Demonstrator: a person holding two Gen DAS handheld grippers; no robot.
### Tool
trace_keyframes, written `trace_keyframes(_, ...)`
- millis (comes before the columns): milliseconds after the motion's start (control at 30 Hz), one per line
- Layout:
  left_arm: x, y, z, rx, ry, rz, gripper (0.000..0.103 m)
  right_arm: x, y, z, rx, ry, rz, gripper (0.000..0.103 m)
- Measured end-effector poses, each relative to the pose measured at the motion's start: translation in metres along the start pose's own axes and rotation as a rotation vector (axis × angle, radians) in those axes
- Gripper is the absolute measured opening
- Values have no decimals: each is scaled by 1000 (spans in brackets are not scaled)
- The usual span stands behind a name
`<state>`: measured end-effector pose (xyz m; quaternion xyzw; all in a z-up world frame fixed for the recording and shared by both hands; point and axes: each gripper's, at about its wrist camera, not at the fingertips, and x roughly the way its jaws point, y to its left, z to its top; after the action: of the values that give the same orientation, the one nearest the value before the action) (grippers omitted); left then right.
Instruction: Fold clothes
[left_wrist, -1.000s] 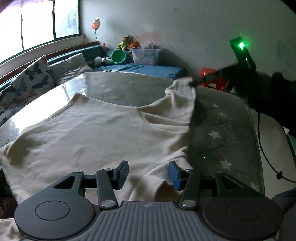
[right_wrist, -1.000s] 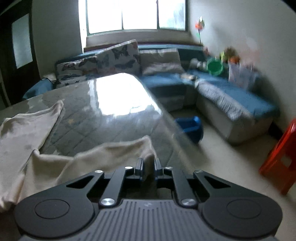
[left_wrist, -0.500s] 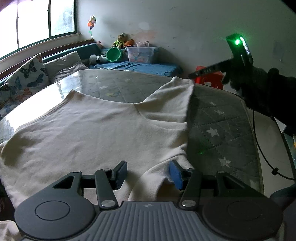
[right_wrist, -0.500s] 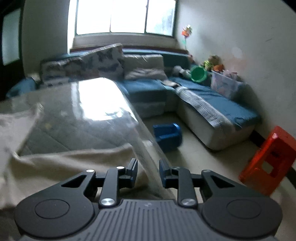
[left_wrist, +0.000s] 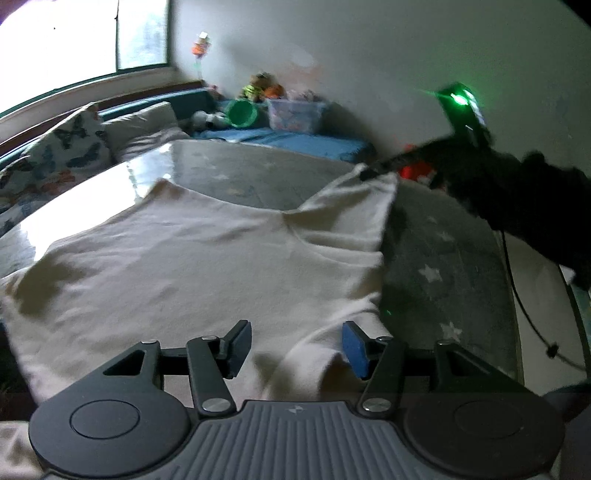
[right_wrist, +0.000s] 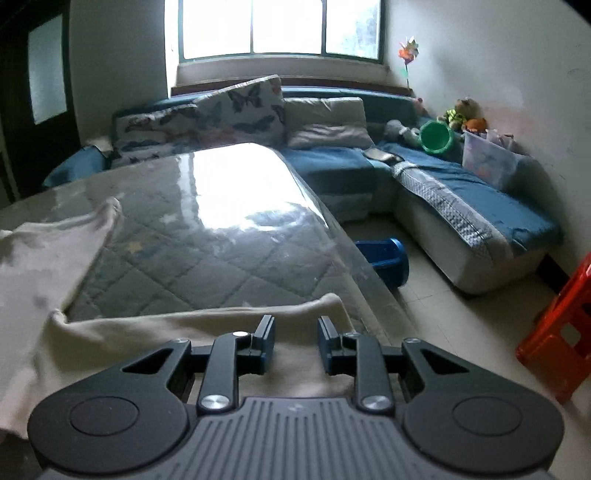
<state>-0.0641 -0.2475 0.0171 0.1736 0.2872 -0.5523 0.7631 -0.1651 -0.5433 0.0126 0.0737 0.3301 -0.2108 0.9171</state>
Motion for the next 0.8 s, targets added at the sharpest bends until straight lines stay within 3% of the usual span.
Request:
trace_keyframes(133,-26,15,-2,-80,-58,68,61,-23,24,-2,-68,-39,94,26)
trace_keyframes(200,-41,24,-5,-122,-88,129,63,-31,41,-5,-94,-42,168,32)
trace_keyframes(333,-71,58,-21,-265,-103,323,65,-33,70,-14,-151,-29,266,33)
trace_keyframes(500,-100,111,-47,-456,-70,650,65,-24,82,-20,-165,5,286,33)
trace_keyframes(633,-121,150,-68,-612,-70,842,63,-25,82,-23,-152,12,288,37)
trace_keyframes(700,-125,166,-77,-671,-56,894,61,-25,82,-25,-153,16,287,37)
trace_keyframes(800,-127,182,-86,-724,-45,906,52,-23,82,-26,-150,18,286,38)
